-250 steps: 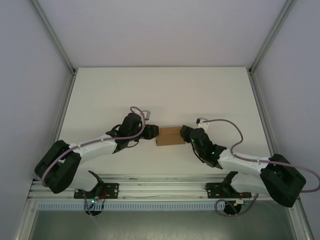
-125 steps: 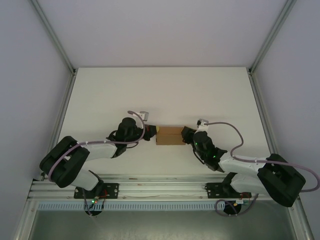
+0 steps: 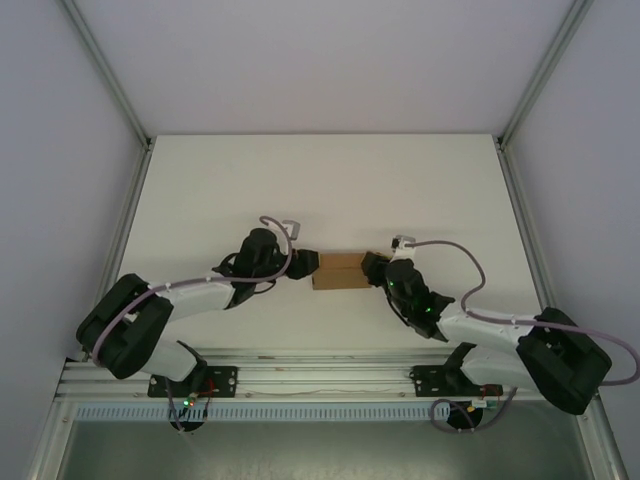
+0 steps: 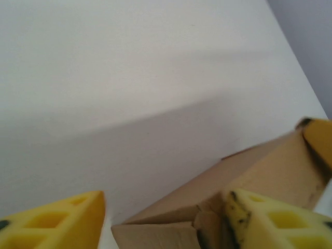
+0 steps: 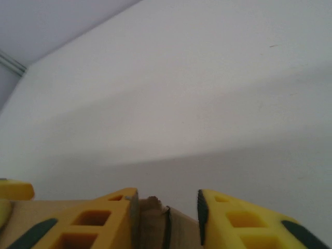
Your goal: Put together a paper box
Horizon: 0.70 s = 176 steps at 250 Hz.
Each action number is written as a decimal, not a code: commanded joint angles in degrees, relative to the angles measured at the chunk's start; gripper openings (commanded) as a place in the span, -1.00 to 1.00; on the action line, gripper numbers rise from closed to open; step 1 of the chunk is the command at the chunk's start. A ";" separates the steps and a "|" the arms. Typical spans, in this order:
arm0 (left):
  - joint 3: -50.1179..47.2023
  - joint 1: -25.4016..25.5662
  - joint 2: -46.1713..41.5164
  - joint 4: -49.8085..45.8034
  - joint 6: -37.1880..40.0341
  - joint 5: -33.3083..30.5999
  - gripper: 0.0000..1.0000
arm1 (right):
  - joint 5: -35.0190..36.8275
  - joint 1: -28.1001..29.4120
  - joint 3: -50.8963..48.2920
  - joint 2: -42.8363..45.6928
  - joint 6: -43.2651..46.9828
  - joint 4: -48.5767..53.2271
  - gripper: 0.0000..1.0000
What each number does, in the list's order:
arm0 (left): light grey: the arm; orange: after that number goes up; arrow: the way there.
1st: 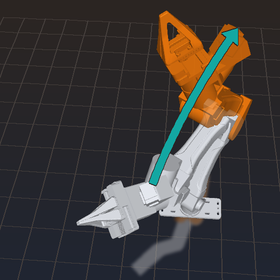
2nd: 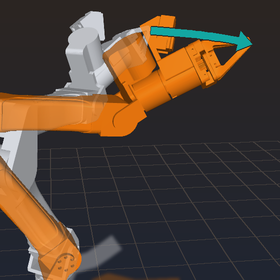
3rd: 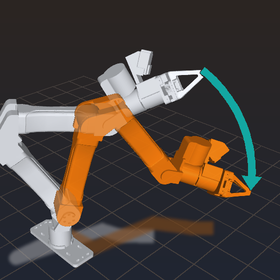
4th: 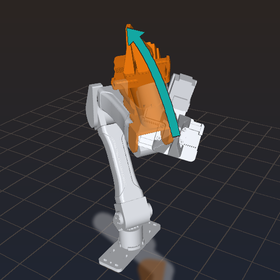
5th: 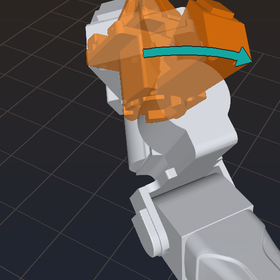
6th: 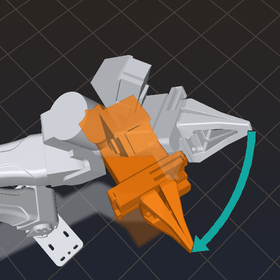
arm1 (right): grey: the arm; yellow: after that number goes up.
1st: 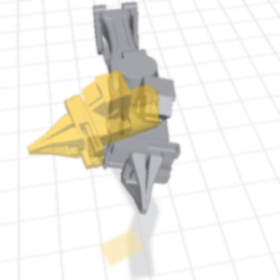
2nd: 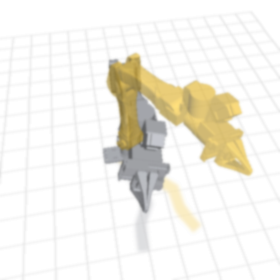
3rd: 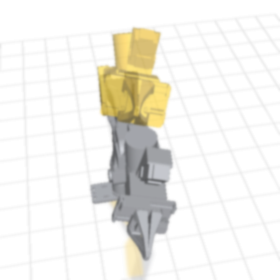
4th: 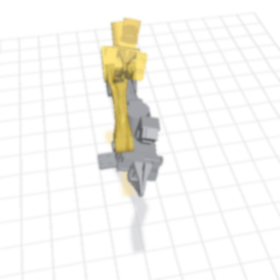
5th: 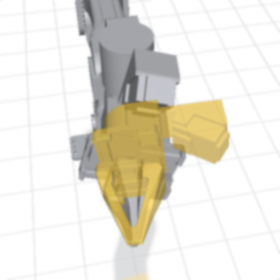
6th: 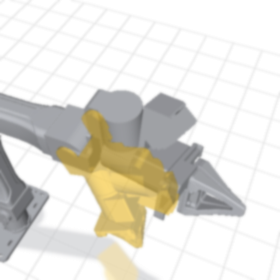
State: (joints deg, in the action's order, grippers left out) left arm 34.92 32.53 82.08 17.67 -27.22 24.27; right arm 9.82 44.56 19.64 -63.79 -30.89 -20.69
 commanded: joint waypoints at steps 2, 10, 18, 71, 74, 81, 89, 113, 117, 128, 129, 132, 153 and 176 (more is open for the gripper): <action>4.89 0.95 -0.62 -15.13 1.34 -2.87 0.75 | -0.27 0.74 4.48 1.85 1.13 18.00 -0.02; 6.65 0.95 -1.08 -16.55 1.91 -3.96 0.93 | 0.47 0.72 6.18 2.26 1.32 20.16 0.05; 8.31 0.96 -1.56 -17.61 2.56 -4.57 1.00 | 1.00 0.65 7.94 2.50 1.85 21.78 0.11; 16.19 0.93 -5.36 -23.85 5.51 -12.26 1.00 | 1.25 0.28 17.12 3.09 8.94 28.38 0.47; 16.75 0.87 -5.50 -24.29 5.66 -13.00 1.00 | 0.75 0.27 17.55 3.19 9.78 28.54 0.49; 17.20 0.79 -5.91 -25.46 6.01 -14.79 1.00 | -0.89 0.31 18.45 3.24 12.27 28.76 0.55; 18.06 0.70 -6.20 -26.78 6.40 -16.91 1.00 | -3.86 0.23 19.48 3.39 16.30 29.00 0.61; 19.36 -0.44 -7.14 -29.54 7.57 -19.77 1.00 | -17.61 0.25 23.67 2.64 32.82 33.68 0.99; 19.34 -0.73 -7.35 -29.74 7.70 -19.94 1.00 | -19.96 0.21 24.43 2.42 35.66 34.94 1.00; 19.15 -1.75 -8.01 -29.98 7.96 -20.12 1.00 | -25.86 0.07 26.91 1.44 44.76 39.47 0.99; 19.10 -1.85 -8.09 -29.98 7.97 -20.13 1.00 | -26.19 0.13 27.10 1.37 45.56 39.88 0.99; 18.91 -2.11 -8.34 -29.98 7.91 -20.22 1.00 | -27.26 0.19 27.79 1.04 47.83 41.02 1.00; 17.54 -4.58 -9.89 -30.48 7.47 -21.00 1.00 | -28.65 0.19 31.86 -1.16 58.23 45.41 1.00; 15.19 -7.97 -12.20 -31.12 5.90 -20.99 1.00 | -29.84 0.19 36.82 -5.01 70.06 52.42 1.00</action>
State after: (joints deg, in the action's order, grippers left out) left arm 52.75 28.12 73.14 -9.72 -20.91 6.35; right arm -12.95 44.84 50.87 -64.88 15.49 18.94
